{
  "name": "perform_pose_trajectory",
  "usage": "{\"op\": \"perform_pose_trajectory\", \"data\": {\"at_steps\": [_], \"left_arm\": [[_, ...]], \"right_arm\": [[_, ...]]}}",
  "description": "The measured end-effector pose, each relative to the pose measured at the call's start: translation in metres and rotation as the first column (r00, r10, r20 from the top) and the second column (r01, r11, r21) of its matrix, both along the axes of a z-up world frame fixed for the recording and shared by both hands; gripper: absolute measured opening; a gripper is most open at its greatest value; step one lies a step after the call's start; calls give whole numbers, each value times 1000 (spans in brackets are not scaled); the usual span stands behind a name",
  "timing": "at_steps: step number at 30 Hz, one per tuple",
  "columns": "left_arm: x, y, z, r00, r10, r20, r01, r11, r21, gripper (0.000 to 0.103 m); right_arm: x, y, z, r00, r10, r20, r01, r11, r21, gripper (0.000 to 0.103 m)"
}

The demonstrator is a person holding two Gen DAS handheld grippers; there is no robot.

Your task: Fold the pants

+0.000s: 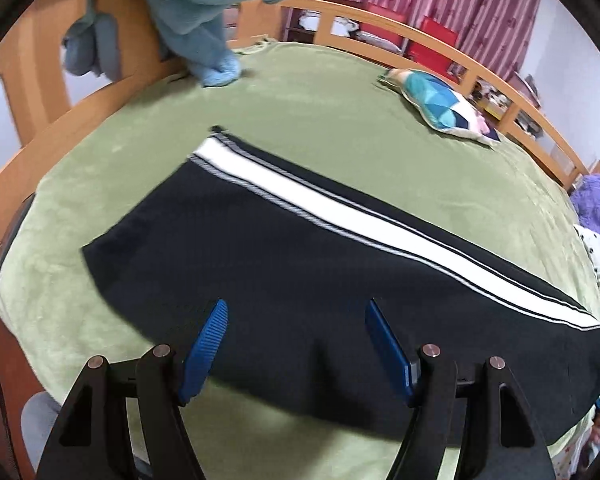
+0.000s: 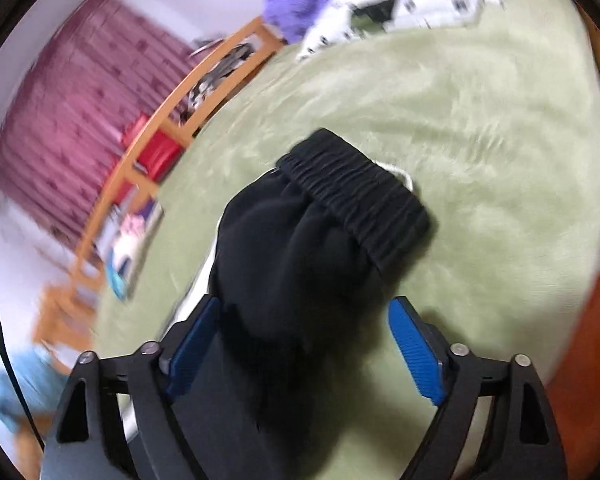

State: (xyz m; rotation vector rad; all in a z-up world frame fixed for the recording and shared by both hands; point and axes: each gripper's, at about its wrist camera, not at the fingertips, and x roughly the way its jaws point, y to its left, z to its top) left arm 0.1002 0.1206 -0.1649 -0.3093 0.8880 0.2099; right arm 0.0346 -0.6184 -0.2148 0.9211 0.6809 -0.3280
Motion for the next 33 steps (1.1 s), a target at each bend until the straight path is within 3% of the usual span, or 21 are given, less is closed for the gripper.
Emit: {"op": "perform_pose_trajectory", "data": {"at_steps": [3,5,8,9,10,12,13,15,16,18,19,20,23,25,28,33], "left_arm": [[6,-15,4,1000,-29,3,28,999,33,70],[8,-21,6,999,-37,0,37,998,53,70],[10,-28,9,999,-41,2,40,997,62,70],[11,-29,9,999,-42,4,42,997,60,70],[12,-31,9,999,-42,4,42,997,59,70],[12,-34,7,999,-41,6,40,998,56,70],[12,-35,5,999,-42,4,42,998,51,70],[14,-37,-2,998,-55,-18,55,998,33,70],[14,-38,-4,998,-62,-28,63,997,32,70],[12,-38,-5,997,-75,-32,76,996,42,70],[11,-37,-4,997,-75,-29,77,996,51,70],[9,-36,-3,997,-73,-25,75,995,59,70],[7,-27,-1,997,-71,-15,71,997,41,70],[6,-22,-2,997,-72,-11,72,997,23,70],[7,-18,-4,997,-81,-10,82,996,21,70],[9,-11,1,996,-89,-2,89,995,38,70]], "right_arm": [[29,-16,-29,998,-13,-66,17,998,62,87],[41,-18,-38,999,-14,-48,18,997,75,85],[58,-22,-18,998,-20,-59,19,1000,-16,41],[62,-19,2,998,53,-25,-56,994,-96,37],[64,-14,26,990,141,17,-135,972,-193,37],[59,2,64,968,248,51,-208,893,-400,40],[60,0,66,967,253,38,-216,887,-408,44],[69,-13,48,974,221,-45,-223,909,-353,68],[74,-20,31,974,188,-123,-219,920,-326,72],[80,-32,-10,943,147,-298,-224,943,-246,73],[75,-34,-23,940,147,-308,-218,953,-212,73],[66,-35,-25,955,143,-260,-199,959,-201,74],[46,-22,-6,962,101,-253,-177,937,-301,77],[45,-8,15,959,81,-272,-186,904,-385,77],[60,18,47,956,147,-256,-252,857,-450,77],[119,83,70,900,352,-258,-436,709,-554,78]]}}
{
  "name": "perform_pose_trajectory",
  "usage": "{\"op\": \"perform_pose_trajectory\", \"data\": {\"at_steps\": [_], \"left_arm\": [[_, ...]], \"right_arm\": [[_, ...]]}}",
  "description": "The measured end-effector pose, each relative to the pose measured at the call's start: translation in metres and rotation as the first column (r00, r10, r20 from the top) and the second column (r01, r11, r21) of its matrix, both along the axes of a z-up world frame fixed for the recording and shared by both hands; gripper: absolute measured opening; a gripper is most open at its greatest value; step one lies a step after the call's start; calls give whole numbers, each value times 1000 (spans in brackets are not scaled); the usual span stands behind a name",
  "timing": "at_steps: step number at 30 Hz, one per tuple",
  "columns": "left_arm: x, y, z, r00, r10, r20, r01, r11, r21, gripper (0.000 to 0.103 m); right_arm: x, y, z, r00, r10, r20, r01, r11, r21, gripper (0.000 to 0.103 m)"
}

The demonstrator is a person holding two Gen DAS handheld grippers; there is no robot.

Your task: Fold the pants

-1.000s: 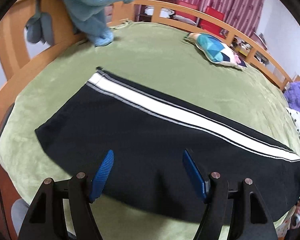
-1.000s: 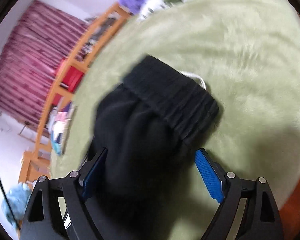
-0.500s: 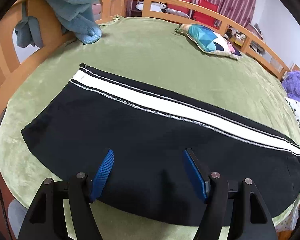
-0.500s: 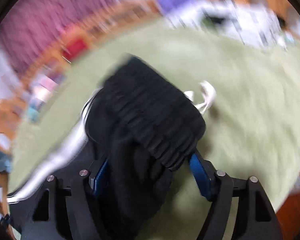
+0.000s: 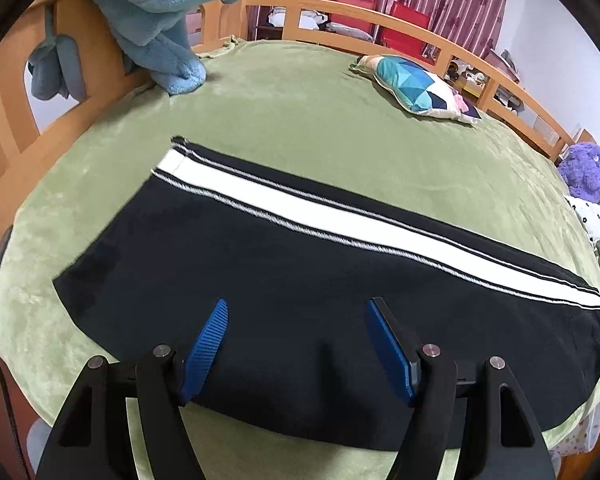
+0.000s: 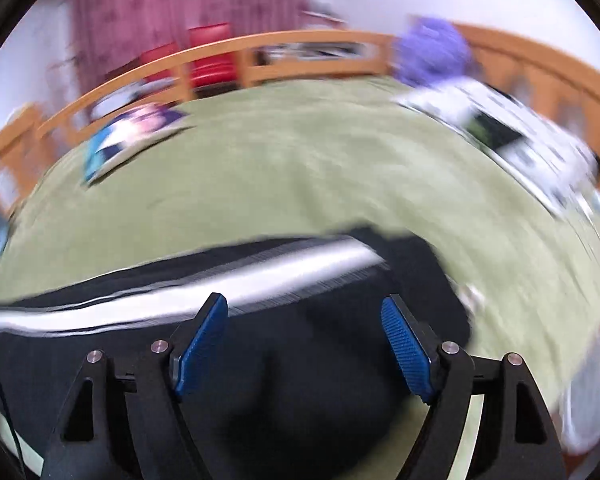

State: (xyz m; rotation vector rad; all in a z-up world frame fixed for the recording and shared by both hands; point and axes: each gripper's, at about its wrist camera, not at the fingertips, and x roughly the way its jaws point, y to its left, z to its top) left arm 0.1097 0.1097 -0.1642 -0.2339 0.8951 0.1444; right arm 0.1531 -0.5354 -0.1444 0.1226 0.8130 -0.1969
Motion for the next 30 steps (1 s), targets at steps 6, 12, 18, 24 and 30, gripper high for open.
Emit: {"op": "perform_pose_trajectory", "data": {"at_steps": [6,12,18,24,30], "left_arm": [[6,9,8,1000,5,25,-6,999,47,70],[22,7,-4,1000,6,7,-6,1000,5,70],[38,-9,-11,1000,-20,-19,20,1000,7,70],[40,-22,-2,999,-47,-7,47,999,24,70],[31,-11,4,1000,-24,7,24,999,37,70]], "right_arm": [[51,-16,-13,994,-92,-54,83,986,-144,79],[62,-105,-47,959,-201,-202,197,980,-38,83],[58,-115,-64,974,-127,-189,142,987,69,53],[51,-100,1,993,-92,68,83,988,133,40],[91,-104,-33,990,-130,-48,134,988,74,53]]}}
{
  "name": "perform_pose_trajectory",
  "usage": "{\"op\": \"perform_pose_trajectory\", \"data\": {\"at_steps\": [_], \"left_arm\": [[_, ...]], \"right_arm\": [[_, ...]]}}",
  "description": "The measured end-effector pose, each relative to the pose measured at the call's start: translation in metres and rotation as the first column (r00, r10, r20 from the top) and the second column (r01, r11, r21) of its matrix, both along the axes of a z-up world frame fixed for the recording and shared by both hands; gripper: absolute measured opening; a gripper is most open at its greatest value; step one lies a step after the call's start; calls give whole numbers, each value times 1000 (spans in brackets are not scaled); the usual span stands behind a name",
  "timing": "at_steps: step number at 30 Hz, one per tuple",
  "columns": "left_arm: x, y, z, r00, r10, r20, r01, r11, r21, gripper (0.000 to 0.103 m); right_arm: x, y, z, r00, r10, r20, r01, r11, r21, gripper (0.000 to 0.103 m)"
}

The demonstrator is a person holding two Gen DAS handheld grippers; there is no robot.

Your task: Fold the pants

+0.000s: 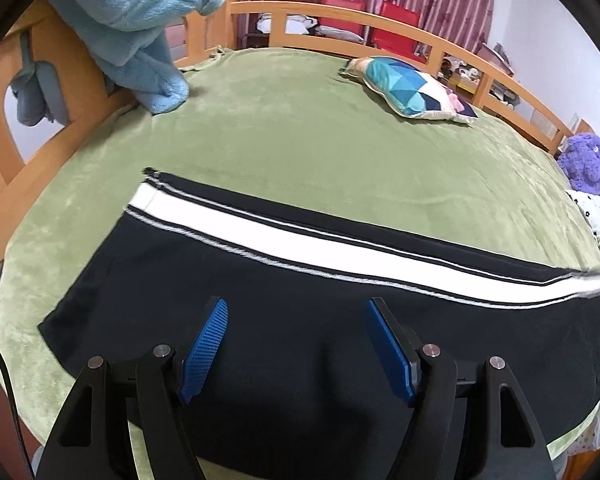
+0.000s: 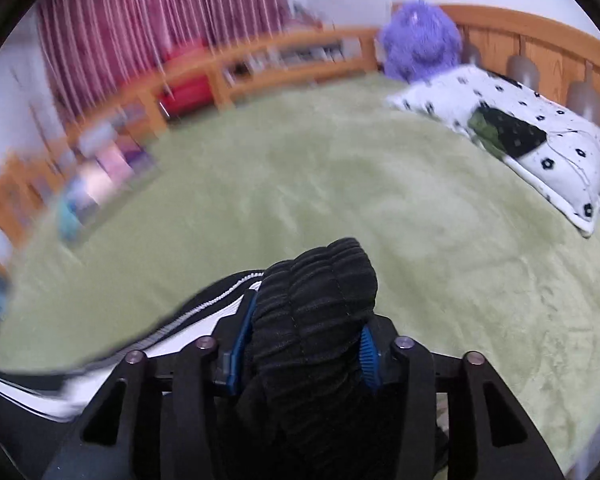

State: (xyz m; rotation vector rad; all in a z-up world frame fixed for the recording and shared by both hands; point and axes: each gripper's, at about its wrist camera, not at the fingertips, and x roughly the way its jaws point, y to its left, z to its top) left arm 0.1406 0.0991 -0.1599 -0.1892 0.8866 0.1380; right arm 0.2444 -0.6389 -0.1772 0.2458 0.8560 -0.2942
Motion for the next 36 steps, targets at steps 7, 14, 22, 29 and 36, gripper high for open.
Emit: {"op": "perform_pose_trajectory", "data": {"at_steps": [7,14,22,29,36], "left_arm": [[-9,25,-2,1000,22,-9,-22,1000,-3,70],[-12,39,-17,999,33,-21,-34,998,-50,70],[-13,56,-7,1000,4,-21,-4,999,32,70],[-20,76,5,998,-41,43,40,999,16,70],[-18,88,4,995,-59,76,61,998,-21,70]], "right_arm": [[-11,-5,-20,983,-83,-165,78,996,-38,69],[-18,107,51,989,141,-34,-142,988,-53,74],[19,307,-10,858,509,-74,-507,861,41,68],[35,401,-54,771,615,-168,-621,784,19,65],[28,422,-57,714,663,-225,-689,722,-62,4]]}}
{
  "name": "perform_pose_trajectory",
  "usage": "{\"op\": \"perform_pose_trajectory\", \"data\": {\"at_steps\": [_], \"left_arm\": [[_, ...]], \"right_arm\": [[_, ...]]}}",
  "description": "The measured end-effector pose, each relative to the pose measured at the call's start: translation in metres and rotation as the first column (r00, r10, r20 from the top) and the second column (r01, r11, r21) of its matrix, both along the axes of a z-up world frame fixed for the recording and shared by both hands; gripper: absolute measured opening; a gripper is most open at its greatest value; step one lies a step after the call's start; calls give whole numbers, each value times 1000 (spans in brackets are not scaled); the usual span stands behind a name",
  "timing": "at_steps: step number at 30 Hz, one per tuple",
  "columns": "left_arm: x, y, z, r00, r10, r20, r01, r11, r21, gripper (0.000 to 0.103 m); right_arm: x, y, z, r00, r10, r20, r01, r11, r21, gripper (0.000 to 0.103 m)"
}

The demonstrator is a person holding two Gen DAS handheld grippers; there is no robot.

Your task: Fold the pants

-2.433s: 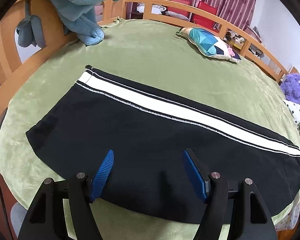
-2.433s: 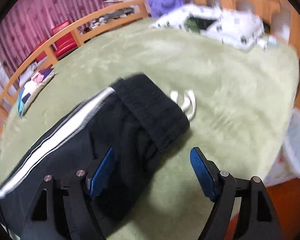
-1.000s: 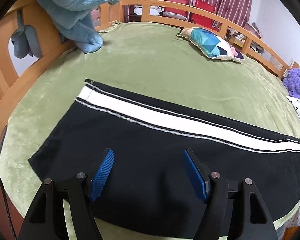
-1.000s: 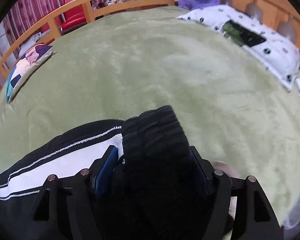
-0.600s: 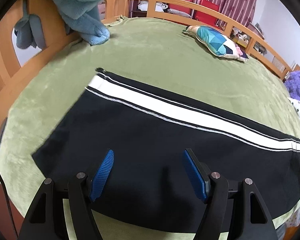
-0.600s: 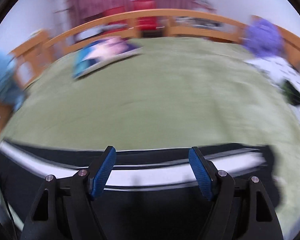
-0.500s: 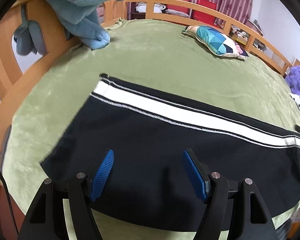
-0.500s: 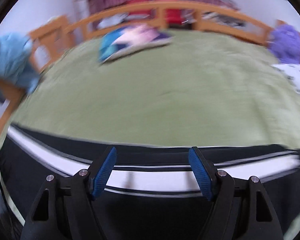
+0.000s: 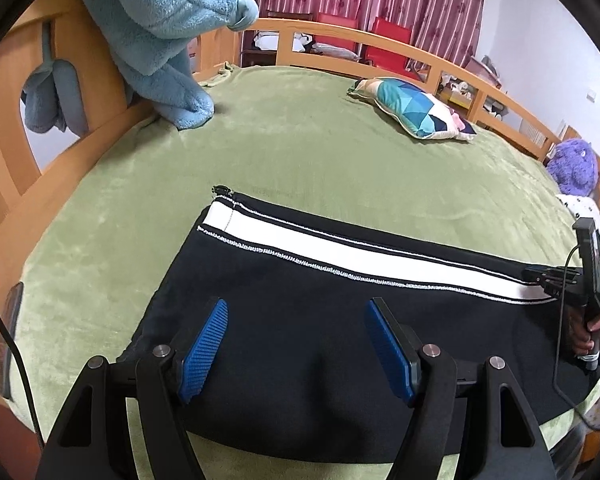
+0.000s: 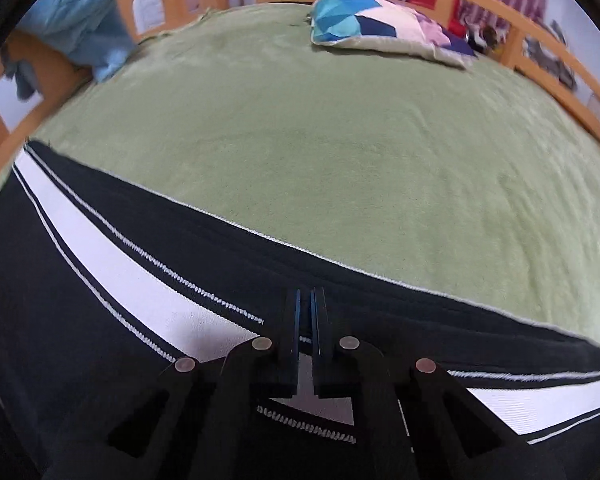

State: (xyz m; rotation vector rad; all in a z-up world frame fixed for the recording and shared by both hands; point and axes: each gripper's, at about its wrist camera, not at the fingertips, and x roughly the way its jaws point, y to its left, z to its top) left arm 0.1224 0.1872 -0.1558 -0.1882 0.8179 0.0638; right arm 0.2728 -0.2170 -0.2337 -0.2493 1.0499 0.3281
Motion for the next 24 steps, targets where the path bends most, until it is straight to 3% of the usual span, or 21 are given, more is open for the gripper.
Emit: {"op": "perform_pose_trajectory", "data": {"at_steps": [2,4,5,6,7,11,13,14,15,16,18,21,24], "left_arm": [[0,3,-2,1000,-3,1,4,1000,-18,70],[-1,6,-3,1000,-2,3,2,1000,-31,70],[-1,7,-4,1000,-1,3,1,999,-35,70],[-2,8,-4,1000,0,3,0,999,-39,70],[-3,10,-5,1000,2,4,-2,999,-41,70],[-7,15,-5,1000,10,6,-9,999,-46,70],[-9,18,-5,1000,17,7,-17,999,-50,70],[-9,18,-5,1000,19,7,-18,998,-56,70],[-9,20,-6,1000,20,5,-20,998,-66,70],[-9,20,-6,1000,22,3,-22,997,-75,70],[-10,21,-6,1000,21,4,-21,996,-85,70],[-11,20,-7,1000,20,3,-20,997,-80,70],[-11,21,-8,1000,21,-3,-21,997,-71,70]], "right_arm": [[-1,3,4,1000,18,7,-18,999,-38,6],[1,-2,15,1000,10,3,-10,1000,25,18],[2,0,17,1000,14,-4,-14,999,51,45],[6,4,17,1000,18,-5,-18,998,59,66],[9,8,16,1000,22,2,-22,998,56,68],[14,23,-3,996,69,-48,-68,998,17,61],[9,27,-8,996,85,-29,-85,996,-7,61],[8,27,-8,995,90,-33,-90,996,-9,52],[9,26,-8,994,94,-54,-93,995,21,29],[9,25,-7,992,98,-77,-94,994,58,22],[5,28,-3,992,107,-61,-106,994,18,7],[-3,34,0,991,130,-38,-132,991,-32,4],[-3,27,19,995,101,4,-101,994,31,4]]}}
